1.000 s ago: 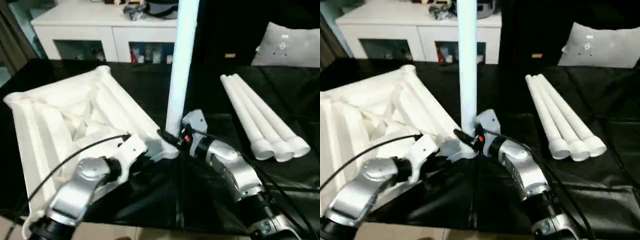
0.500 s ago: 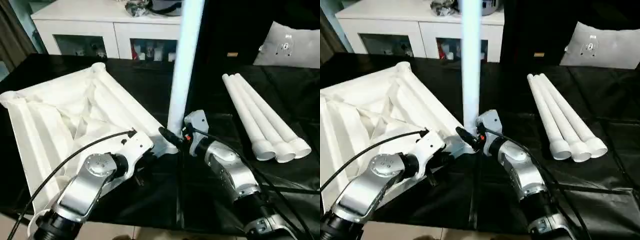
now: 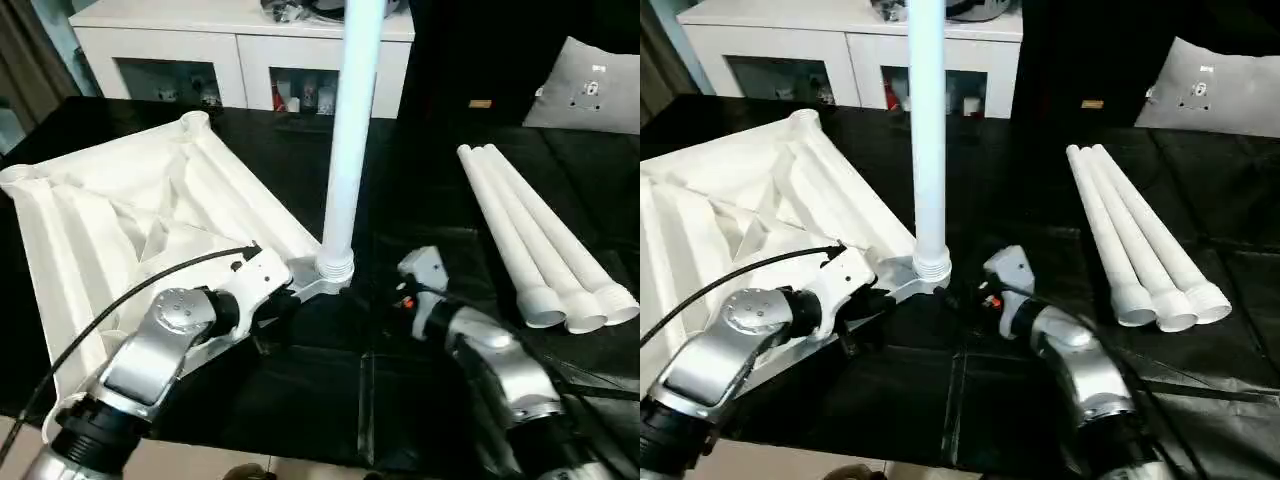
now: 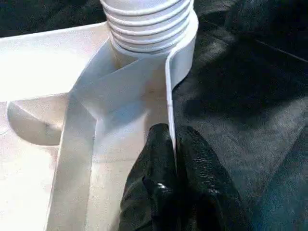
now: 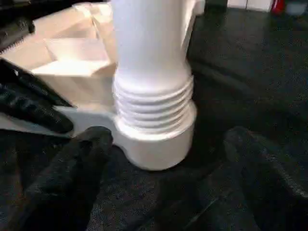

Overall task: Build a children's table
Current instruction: Rotate leg to tighten

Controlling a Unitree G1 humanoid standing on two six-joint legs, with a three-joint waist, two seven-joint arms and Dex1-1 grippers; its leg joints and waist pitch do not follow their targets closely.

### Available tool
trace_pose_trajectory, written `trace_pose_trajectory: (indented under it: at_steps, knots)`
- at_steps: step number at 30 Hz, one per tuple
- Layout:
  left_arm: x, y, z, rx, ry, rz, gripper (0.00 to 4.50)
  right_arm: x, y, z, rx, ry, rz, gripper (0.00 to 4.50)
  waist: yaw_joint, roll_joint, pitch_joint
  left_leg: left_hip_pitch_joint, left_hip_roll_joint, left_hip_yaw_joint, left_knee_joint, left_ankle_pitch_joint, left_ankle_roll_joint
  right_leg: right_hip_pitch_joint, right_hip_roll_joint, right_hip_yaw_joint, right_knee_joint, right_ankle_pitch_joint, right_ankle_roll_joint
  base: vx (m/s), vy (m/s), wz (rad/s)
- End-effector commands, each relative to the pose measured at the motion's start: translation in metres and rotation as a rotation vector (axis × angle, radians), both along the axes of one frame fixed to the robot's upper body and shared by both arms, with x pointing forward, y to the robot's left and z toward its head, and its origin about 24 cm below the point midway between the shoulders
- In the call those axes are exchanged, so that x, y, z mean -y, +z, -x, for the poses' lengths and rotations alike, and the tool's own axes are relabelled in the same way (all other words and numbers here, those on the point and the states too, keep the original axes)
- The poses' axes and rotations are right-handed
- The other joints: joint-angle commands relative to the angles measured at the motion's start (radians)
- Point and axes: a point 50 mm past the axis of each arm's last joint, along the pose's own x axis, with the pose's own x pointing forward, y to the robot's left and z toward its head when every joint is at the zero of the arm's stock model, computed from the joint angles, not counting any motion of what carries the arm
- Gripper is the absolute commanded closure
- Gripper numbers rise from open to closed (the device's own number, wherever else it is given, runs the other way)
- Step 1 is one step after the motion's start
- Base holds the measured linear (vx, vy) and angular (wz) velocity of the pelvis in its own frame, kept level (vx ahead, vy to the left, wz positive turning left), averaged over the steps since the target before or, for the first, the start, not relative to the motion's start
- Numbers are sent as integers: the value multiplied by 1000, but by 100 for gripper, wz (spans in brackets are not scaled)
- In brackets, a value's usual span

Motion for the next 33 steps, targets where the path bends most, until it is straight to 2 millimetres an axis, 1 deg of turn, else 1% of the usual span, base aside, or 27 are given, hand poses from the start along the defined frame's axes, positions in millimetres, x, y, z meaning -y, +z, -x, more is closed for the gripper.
trace_pose_trajectory:
  at_steps: [1,2,3,4,5,6,7,8,9,10,12,13,14,17,18,19,20,21,22,24,25,26,27,29,30,33]
  knots:
    - [2,3,0,20,-88,-19,450,5,8,0,27,16,-24,5,6,5,-54,4,57,-18,-70,-157,83,58,-96,60,-78,-172,-173,0,0,0]
    - [1,2,1,16,-118,-29,450,6,10,1,33,27,-28,5,8,6,-52,6,59,-19,-72,-175,73,56,-96,60,-81,-208,-168,0,0,0]
    - [2,1,2,10,-155,-31,450,8,12,1,40,42,-29,5,13,5,-52,8,58,-18,-73,-185,68,56,-98,61,-84,-241,-156,0,0,0]
    - [1,-1,4,-2,-210,-43,450,10,17,3,51,88,-24,5,15,4,-53,8,60,-18,-73,-184,64,57,-98,61,-82,-244,-153,0,0,0]
    - [1,-1,4,-9,-237,-43,450,11,19,4,55,113,-17,5,20,3,-54,11,61,-18,-72,-182,64,54,-98,62,-81,-245,-147,0,0,0]
    - [2,-2,4,-15,-255,-39,450,12,21,5,56,144,-9,5,24,3,-55,15,63,-17,-72,-176,63,51,-98,63,-80,-224,-153,0,0,0]
    - [2,-2,4,-15,-278,-38,450,13,22,6,58,177,1,5,26,3,-55,14,63,-17,-71,-172,64,52,-97,63,-78,-213,-157,0,0,0]
    - [2,-2,4,-15,-278,-38,450,13,22,6,58,177,1,5,31,3,-56,13,63,-15,-71,-168,65,53,-97,62,-76,-202,-158,0,0,0]
    - [3,-2,4,-20,-317,-30,450,13,23,8,55,223,20,5,36,2,-56,12,62,-14,-70,-160,67,53,-98,61,-74,-193,-160,0,0,0]
    - [3,-2,4,-22,-342,-30,450,13,24,10,53,262,36,5,42,4,-58,14,63,-13,-69,-160,68,52,-100,62,-73,-189,-162,0,0,0]
    - [4,-3,4,-26,-373,-28,450,12,24,12,49,307,68,5,45,2,-60,13,63,-12,-67,-150,68,54,-99,61,-69,-163,-167,0,0,0]
    - [4,-4,3,-29,-383,-28,450,12,24,13,47,322,79,5,45,1,-60,11,63,-12,-67,-145,70,54,-99,60,-67,-153,-169,0,0,0]
    - [4,-5,3,-34,-407,-34,450,11,24,14,38,352,99,5,46,3,-62,11,64,-13,-66,-139,72,55,-100,60,-64,-136,-172,0,0,0]
    - [7,-6,3,-38,-453,-39,450,11,22,11,22,376,131,5,48,1,-60,10,64,-12,-66,-152,68,55,-102,60,-67,-163,-172,0,0,0]
    - [8,-7,4,-42,-474,-38,450,10,22,9,18,377,141,5,46,5,-60,10,63,-12,-66,-160,63,55,-103,59,-68,-181,-171,0,0,0]
    - [9,-7,4,-44,-478,-37,450,10,22,9,17,377,141,5,46,4,-60,11,63,-12,-66,-164,61,55,-103,60,-71,-188,-171,0,0,0]
    - [9,-7,4,-46,-483,-36,450,10,22,8,17,377,141,5,48,2,-61,12,64,-12,-66,-163,56,54,-104,60,-69,-186,-173,0,0,0]
    - [10,-8,4,-47,-496,-39,450,10,22,8,13,382,134,5,47,2,-60,11,64,-12,-67,-162,56,55,-103,60,-69,-189,-173,0,0,0]
    - [11,-8,5,-52,-508,-36,450,9,22,7,3,389,128,5,49,5,-61,11,65,-12,-66,-160,57,56,-104,60,-67,-183,-173,0,0,0]
    - [13,-9,5,-55,-529,-37,450,9,22,7,-14,404,127,31,49,5,-63,11,64,-12,-64,-147,61,56,-100,59,-65,-153,-178,0,0,0]
    - [14,-10,5,-55,-533,-38,450,10,21,7,-18,407,130,31,50,5,-63,10,65,-12,-64,-144,63,57,-101,59,-63,-144,-181,0,0,0]
    - [14,-11,5,-56,-536,-39,450,10,21,7,-25,409,129,44,50,6,-64,8,65,-12,-62,-138,64,58,-102,59,-61,-129,-185,0,0,0]
    - [15,-11,4,-55,-539,-41,450,10,21,7,-33,413,127,52,51,5,-65,9,65,-12,-62,-137,65,58,-102,59,-61,-124,-186,0,0,0]
    - [15,-13,4,-53,-546,-44,450,10,20,7,-40,417,128,67,51,5,-64,9,64,-12,-62,-142,65,59,-102,58,-63,-137,-187,0,0,0]
    - [16,-13,4,-54,-550,-43,450,10,19,7,-48,426,129,87,50,6,-64,9,65,-12,-62,-147,62,59,-103,58,-62,-144,-186,0,0,0]
    - [17,-14,5,-60,-564,-42,450,8,18,8,-72,446,123,98,51,6,-62,11,65,-12,-63,-165,59,58,-104,58,-67,-177,-182,0,0,0]
